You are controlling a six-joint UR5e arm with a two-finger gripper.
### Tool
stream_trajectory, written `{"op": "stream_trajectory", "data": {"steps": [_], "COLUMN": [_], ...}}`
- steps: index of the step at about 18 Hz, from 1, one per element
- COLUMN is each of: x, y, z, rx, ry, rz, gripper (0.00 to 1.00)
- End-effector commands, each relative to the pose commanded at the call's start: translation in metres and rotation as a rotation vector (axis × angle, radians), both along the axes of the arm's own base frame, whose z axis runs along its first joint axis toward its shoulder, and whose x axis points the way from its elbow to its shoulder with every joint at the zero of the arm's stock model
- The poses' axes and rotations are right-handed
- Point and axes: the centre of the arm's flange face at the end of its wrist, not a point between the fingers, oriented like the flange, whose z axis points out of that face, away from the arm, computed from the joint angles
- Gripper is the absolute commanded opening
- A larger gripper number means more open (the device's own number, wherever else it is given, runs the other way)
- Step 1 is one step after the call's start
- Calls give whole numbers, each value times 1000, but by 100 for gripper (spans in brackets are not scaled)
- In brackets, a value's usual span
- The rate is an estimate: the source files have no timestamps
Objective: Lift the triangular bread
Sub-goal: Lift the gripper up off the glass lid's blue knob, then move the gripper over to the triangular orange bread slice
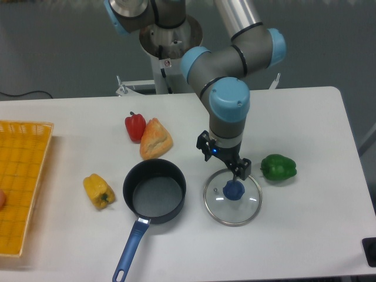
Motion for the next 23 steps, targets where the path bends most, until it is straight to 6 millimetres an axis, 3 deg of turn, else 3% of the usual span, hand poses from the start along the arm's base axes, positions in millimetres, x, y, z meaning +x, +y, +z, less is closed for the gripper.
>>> {"op": "stream_trajectory", "data": {"steps": [6, 11, 14, 23], "x": [91, 149, 171, 184], "y": [20, 18, 9, 5], "z": [-19, -58, -75, -85], "rx": [-87, -188, -226, -274], "ry": [-13, -25, -32, -15], "rz": [-145, -210, -157, -194], "gripper": [100, 100, 100, 100]}}
